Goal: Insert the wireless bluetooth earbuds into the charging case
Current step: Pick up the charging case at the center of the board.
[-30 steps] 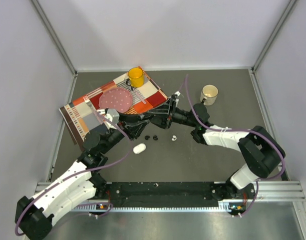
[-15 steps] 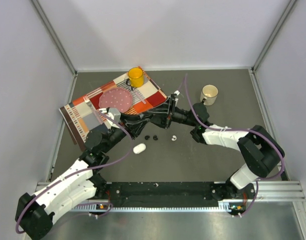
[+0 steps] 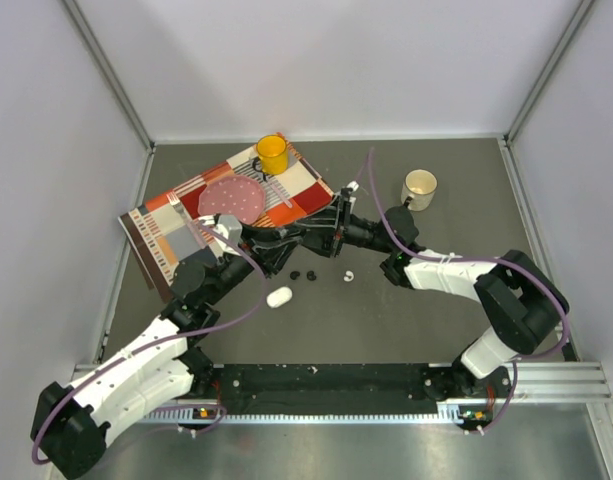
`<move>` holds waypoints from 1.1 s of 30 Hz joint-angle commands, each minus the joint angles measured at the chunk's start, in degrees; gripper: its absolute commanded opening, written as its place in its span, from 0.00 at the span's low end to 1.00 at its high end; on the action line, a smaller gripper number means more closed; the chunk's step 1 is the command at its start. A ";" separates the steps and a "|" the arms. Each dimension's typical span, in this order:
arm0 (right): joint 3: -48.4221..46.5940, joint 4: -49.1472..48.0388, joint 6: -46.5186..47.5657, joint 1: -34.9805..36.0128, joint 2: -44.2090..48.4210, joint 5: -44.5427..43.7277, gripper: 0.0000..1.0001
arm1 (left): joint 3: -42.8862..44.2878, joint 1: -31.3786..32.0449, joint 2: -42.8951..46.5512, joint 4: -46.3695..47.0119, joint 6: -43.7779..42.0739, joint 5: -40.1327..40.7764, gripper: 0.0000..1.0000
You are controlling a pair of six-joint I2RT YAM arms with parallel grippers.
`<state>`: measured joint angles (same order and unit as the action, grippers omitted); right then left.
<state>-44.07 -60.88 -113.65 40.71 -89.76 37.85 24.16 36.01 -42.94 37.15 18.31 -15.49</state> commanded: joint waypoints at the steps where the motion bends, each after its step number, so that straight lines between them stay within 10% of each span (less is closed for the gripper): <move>1: -2.60 -3.89 -0.61 0.86 -0.33 0.39 0.15 | 0.09 0.20 -0.30 3.46 0.85 -0.42 0.43; 11: -2.16 -4.68 -0.79 0.95 -0.42 0.12 0.15 | 0.09 0.29 -0.39 3.46 0.59 -0.51 0.20; 17: -1.54 -2.41 4.91 0.95 1.15 0.48 0.53 | -1.04 0.20 0.92 4.95 0.68 -0.69 0.00; 24: -6.98 28.41 33.15 0.43 11.24 -2.84 0.78 | -5.17 0.20 4.35 8.38 0.94 -1.74 0.00; 33: -17.44 66.58 72.89 0.34 23.04 -17.37 0.80 | -12.21 0.20 5.85 22.87 0.85 -1.83 0.00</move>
<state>-57.06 -10.00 -63.90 40.97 -70.46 26.59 13.82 36.05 -37.21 48.42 19.35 -16.25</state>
